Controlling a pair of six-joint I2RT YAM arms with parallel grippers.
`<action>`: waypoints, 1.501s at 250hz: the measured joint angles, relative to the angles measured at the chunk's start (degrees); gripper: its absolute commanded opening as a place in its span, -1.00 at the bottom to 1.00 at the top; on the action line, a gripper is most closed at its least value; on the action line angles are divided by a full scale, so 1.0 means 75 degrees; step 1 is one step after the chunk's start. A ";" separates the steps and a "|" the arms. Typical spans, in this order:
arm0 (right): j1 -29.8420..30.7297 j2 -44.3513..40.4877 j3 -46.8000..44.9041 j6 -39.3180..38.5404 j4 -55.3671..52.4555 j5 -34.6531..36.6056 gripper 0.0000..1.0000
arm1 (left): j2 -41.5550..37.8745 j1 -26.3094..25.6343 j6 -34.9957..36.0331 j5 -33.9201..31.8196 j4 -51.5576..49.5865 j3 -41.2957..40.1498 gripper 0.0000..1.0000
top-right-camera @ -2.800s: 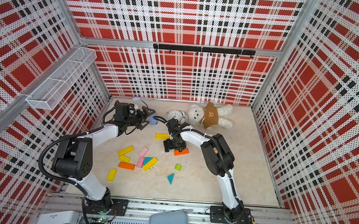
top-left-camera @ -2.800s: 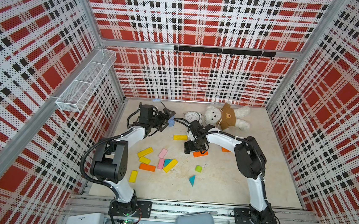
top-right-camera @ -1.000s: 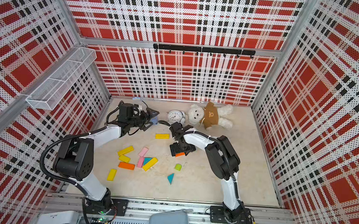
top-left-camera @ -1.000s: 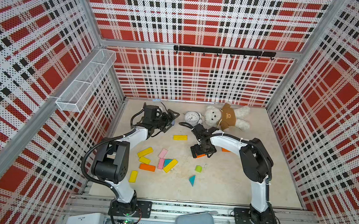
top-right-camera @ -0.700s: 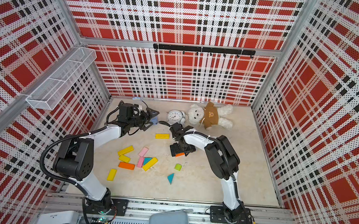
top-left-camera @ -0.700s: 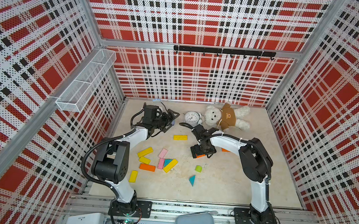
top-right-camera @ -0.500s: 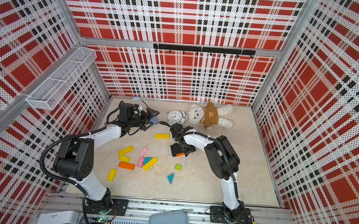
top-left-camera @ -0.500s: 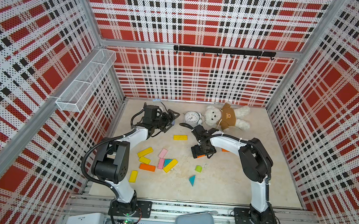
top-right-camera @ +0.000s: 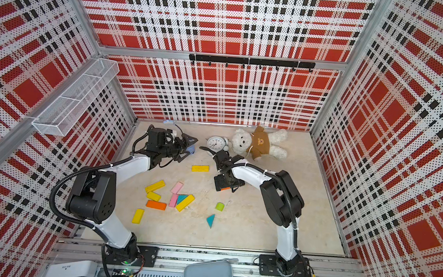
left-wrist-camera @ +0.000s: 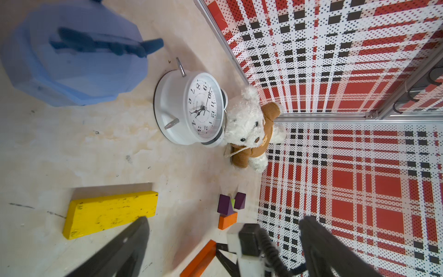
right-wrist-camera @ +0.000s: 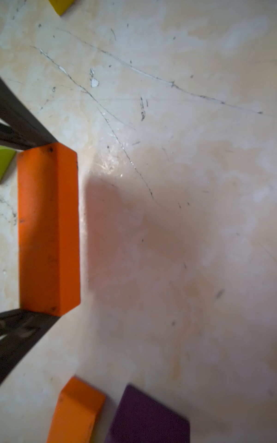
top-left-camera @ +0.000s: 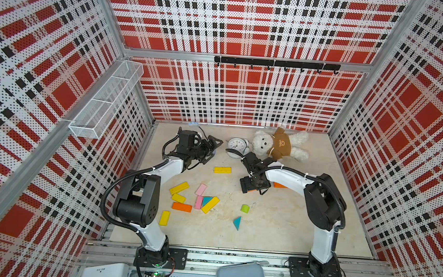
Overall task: Assemble a carrot with building blocks
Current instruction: Pick up the building block from the center of the board, then assemble the building block at the center of the board.
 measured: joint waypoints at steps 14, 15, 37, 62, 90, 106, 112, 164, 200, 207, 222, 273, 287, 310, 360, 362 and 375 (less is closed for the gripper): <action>-0.0251 -0.0367 -0.0213 -0.0020 0.0015 0.0017 0.77 | 0.0000 -0.0082 0.0000 -0.0003 0.0000 0.0000 0.99; -0.0268 -0.0388 -0.0227 -0.0020 0.0012 0.0017 0.77 | 0.0000 -0.0087 0.0000 0.0000 0.0000 0.0000 0.99; -0.0796 -0.0973 -0.0685 -0.0090 0.0035 0.0082 0.77 | 0.0000 -0.0289 0.0000 0.0000 0.0000 0.0000 0.99; -0.1480 -0.1521 -0.1326 -0.0236 0.0111 0.0111 0.77 | 0.0000 -0.0606 0.0000 0.0009 0.0000 0.0000 0.99; -0.2261 -0.1862 -0.2078 -0.0402 0.0236 0.0070 0.78 | 0.0000 -0.1084 0.0012 0.0026 0.0000 0.0000 0.99; -0.2573 -0.1953 -0.2474 -0.0504 0.0338 0.0012 0.78 | 0.0000 -0.1370 0.0029 0.0052 0.0000 0.0000 0.99; -0.2646 -0.1970 -0.2605 -0.0545 0.0379 -0.0032 0.78 | 0.0000 -0.1454 0.0038 0.0064 0.0000 0.0000 0.99; -0.2943 -0.1993 -0.3130 -0.0761 0.0659 -0.0312 0.78 | 0.0073 -0.1935 0.0055 0.0125 0.0000 0.0000 0.99; -0.2958 -0.1935 -0.3121 -0.0816 0.0970 -0.0443 0.78 | 0.0178 -0.2025 0.0058 0.0122 0.0000 0.0000 0.99; -0.2958 -0.1900 -0.3118 -0.0836 0.1023 -0.0466 0.78 | 0.0198 -0.2031 0.0058 0.0122 0.0000 0.0000 0.99; -0.2958 -0.1789 -0.3083 -0.0901 0.1105 -0.0542 0.78 | 0.0239 -0.2063 0.0058 0.0122 0.0000 0.0000 0.99; -0.2958 -0.1469 -0.2932 -0.1023 0.1274 -0.0595 0.79 | 0.0385 -0.2110 0.0055 0.0152 -0.0003 0.0000 0.99; -0.2958 -0.1443 -0.2900 -0.1055 0.1288 -0.0595 0.79 | 0.0388 -0.2110 0.0058 0.0152 -0.0003 0.0000 0.99; -0.2981 -0.1376 -0.2836 -0.1105 0.1294 -0.0592 0.79 | 0.0388 -0.2110 0.0058 0.0154 0.0000 0.0000 0.99; -0.2990 -0.1297 -0.2754 -0.1142 0.1288 -0.0565 0.80 | 0.0391 -0.2110 0.0055 0.0181 0.0000 0.0003 0.99; -0.2993 -0.1297 -0.2751 -0.1142 0.1291 -0.0562 0.80 | 0.0391 -0.2110 0.0055 0.0181 0.0000 0.0000 0.99; -0.2993 -0.1288 -0.2748 -0.1142 0.1291 -0.0562 0.80 | 0.0391 -0.2110 0.0055 0.0184 0.0000 0.0000 0.99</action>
